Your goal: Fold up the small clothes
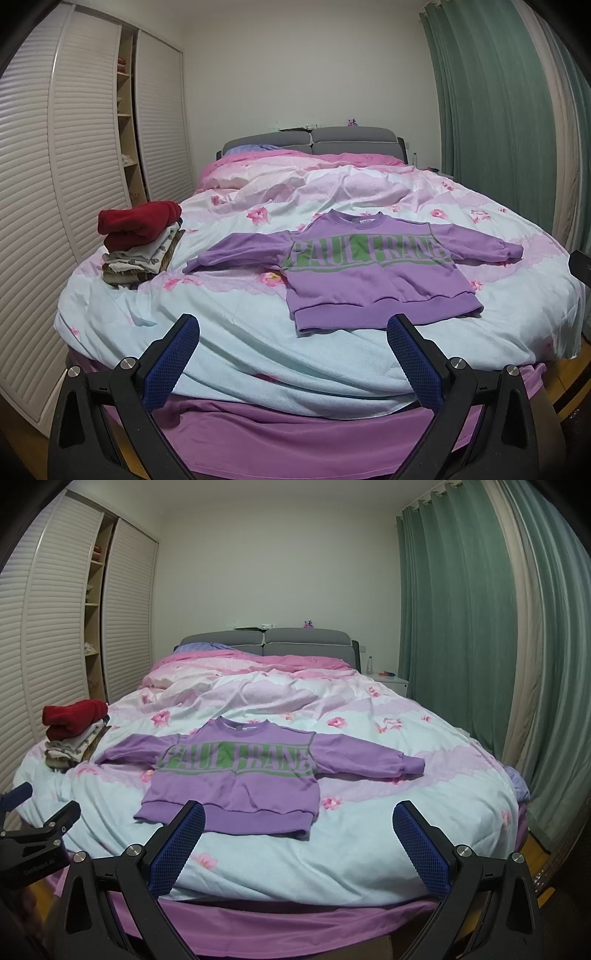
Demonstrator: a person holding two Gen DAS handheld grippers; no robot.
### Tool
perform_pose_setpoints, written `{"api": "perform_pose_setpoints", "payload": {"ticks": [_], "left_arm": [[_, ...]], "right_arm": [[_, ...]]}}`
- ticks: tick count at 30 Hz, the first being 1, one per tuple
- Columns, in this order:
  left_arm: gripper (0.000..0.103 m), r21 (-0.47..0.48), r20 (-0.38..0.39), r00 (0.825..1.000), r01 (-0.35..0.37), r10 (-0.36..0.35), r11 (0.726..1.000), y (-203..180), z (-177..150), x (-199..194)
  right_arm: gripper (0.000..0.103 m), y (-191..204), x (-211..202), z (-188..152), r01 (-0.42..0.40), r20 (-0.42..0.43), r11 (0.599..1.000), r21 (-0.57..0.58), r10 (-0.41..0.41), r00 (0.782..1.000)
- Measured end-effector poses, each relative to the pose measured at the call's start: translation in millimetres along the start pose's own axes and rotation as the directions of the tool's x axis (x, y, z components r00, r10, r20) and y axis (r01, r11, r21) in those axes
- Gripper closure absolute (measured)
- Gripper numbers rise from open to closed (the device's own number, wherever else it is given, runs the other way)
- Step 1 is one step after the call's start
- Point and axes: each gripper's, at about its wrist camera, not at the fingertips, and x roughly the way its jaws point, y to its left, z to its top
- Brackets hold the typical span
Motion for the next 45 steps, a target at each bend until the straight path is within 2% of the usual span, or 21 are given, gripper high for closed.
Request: {"api": "perform_pose_setpoints", "payload": {"ticks": [45], "left_arm": [[0.0, -0.007, -0.002, 1.0, 0.003, -0.003, 1.0, -3.4, -2.7, -1.5]], "right_arm": [[0.0, -2.2, -0.2, -2.5, -0.005, -0.001, 1.0, 0.022, 0.005, 1.0]]}}
